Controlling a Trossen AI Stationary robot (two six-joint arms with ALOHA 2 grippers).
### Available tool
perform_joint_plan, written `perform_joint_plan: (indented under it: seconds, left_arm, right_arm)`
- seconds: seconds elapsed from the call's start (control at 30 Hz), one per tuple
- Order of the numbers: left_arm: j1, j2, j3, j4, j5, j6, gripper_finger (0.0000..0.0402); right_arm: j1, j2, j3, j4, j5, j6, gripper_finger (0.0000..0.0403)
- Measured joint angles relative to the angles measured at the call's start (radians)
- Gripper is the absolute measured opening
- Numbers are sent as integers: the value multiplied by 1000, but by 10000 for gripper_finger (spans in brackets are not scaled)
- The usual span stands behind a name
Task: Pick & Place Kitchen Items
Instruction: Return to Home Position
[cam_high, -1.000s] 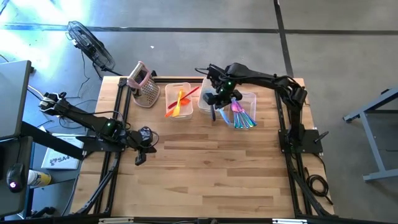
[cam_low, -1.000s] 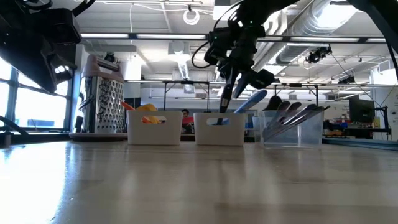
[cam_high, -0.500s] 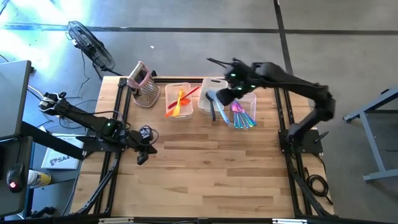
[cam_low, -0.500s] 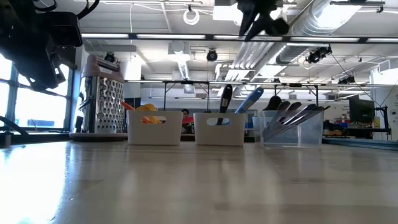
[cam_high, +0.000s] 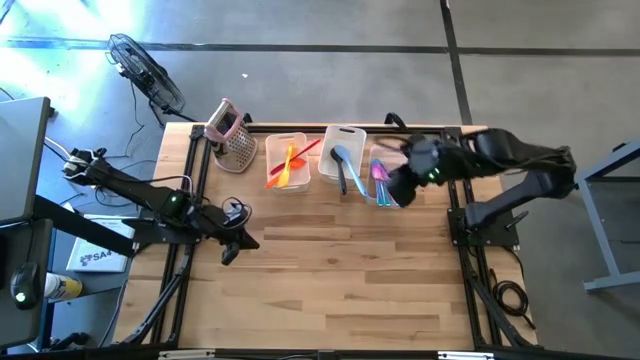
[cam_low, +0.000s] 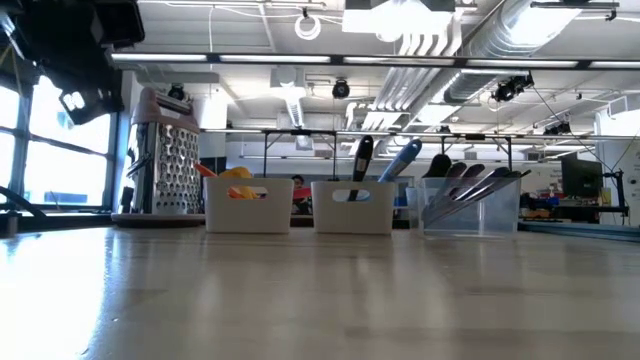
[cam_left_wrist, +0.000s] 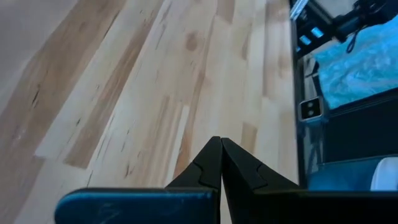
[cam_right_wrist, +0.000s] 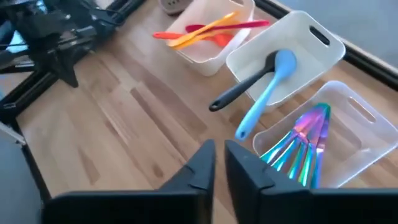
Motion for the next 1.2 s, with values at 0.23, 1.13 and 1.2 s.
perform_joint_plan:
  seconds: [0.23, 1.13, 1.2]
  left_arm:
    - [0, 0, 160, -144, -59, 32, 0]
    - [0, -141, 801, -910, -579, 292, 0]
    - [0, -167, 801, -968, -605, 207, 0]
  right_arm:
    - [210, -26, 0, -3, 172, 57, 4]
    - [513, -579, -61, 9, 437, -308, 4]
    - [513, -661, -124, 19, 456, -309, 4]
